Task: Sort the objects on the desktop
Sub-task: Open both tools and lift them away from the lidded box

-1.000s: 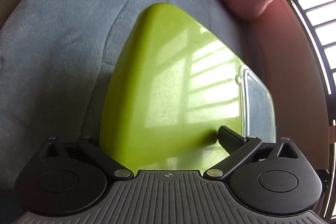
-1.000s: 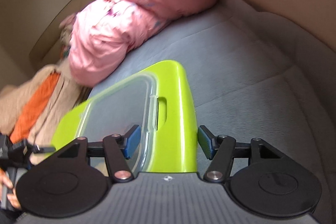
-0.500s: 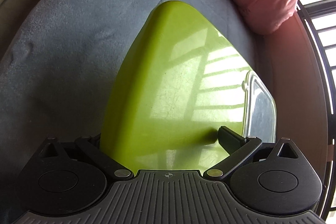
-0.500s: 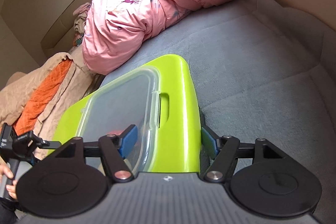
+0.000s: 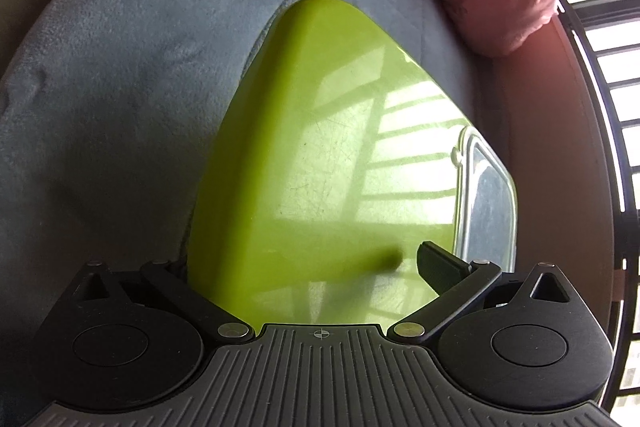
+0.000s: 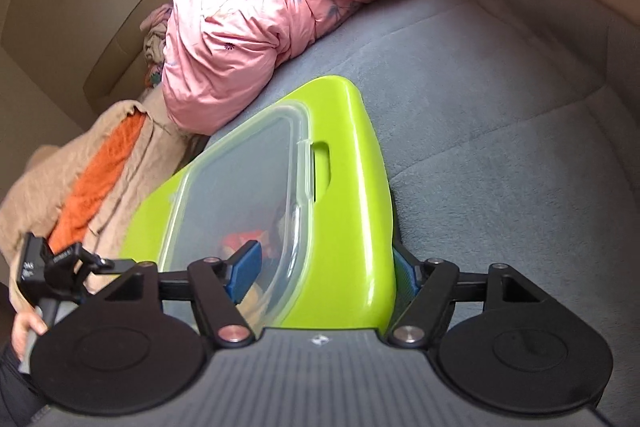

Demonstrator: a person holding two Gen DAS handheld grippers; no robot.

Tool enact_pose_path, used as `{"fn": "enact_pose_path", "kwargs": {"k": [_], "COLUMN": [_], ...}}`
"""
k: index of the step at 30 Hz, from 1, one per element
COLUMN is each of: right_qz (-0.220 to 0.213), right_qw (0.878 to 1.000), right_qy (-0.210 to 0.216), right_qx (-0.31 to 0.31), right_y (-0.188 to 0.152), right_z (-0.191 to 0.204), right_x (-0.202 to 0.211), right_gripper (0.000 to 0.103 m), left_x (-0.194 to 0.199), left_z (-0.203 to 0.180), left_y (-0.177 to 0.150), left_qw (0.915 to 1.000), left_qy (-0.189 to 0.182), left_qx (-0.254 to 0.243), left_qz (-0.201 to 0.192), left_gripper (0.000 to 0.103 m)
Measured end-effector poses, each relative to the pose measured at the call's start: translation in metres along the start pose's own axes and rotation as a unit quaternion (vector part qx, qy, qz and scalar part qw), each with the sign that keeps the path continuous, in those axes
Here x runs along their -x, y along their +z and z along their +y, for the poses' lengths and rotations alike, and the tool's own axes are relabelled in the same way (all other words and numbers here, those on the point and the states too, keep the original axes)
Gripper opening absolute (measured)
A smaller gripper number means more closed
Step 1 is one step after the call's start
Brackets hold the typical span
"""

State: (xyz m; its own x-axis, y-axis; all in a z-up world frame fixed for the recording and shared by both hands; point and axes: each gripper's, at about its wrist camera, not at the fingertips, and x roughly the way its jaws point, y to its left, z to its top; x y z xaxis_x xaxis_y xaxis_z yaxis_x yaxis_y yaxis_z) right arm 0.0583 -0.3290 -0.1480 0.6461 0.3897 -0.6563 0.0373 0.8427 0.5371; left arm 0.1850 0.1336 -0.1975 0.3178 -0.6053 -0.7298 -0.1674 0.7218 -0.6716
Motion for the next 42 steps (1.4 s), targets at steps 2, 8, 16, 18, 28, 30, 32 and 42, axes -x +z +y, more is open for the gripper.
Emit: {"fn": "enact_pose_path", "kwargs": {"k": [2, 8, 16, 18, 28, 30, 32, 42], "right_qz": [0.003, 0.003, 0.036, 0.02, 0.091, 0.12, 0.134, 0.124], "right_qw": [1.0, 0.997, 0.995, 0.994, 0.992, 0.984, 0.981, 0.991], "right_qy": [0.008, 0.037, 0.033, 0.028, -0.033, -0.034, -0.013, -0.05], "right_qx": [-0.011, -0.065, -0.087, -0.105, 0.075, 0.13, 0.137, -0.021], "right_y": [-0.001, -0.001, 0.003, -0.001, -0.046, -0.059, -0.069, -0.082], "right_z": [-0.004, -0.016, -0.012, -0.016, 0.029, 0.052, 0.072, 0.084], "right_x": [0.0, -0.007, -0.014, 0.005, 0.051, 0.032, 0.006, -0.096], "right_gripper": [0.077, 0.074, 0.077, 0.077, 0.087, 0.087, 0.087, 0.066], "left_x": [-0.004, -0.006, 0.008, 0.027, 0.064, 0.051, 0.043, 0.008], "left_z": [-0.006, -0.025, 0.003, 0.013, -0.004, -0.012, -0.015, -0.053], "left_y": [0.004, 0.026, 0.014, 0.001, -0.035, -0.033, -0.024, 0.038], "left_qw": [0.9999, 0.9985, 0.9996, 0.9985, 0.9981, 0.997, 0.9968, 0.9877], "left_qy": [0.01, 0.034, -0.025, -0.043, 0.013, 0.039, 0.046, 0.096], "left_qx": [-0.009, -0.038, 0.005, 0.014, -0.06, -0.066, -0.063, -0.11], "left_qz": [-0.002, -0.019, -0.011, -0.031, -0.008, -0.007, -0.016, -0.055], "left_gripper": [0.103, 0.103, 0.103, 0.103, 0.103, 0.103, 0.103, 0.103]}}
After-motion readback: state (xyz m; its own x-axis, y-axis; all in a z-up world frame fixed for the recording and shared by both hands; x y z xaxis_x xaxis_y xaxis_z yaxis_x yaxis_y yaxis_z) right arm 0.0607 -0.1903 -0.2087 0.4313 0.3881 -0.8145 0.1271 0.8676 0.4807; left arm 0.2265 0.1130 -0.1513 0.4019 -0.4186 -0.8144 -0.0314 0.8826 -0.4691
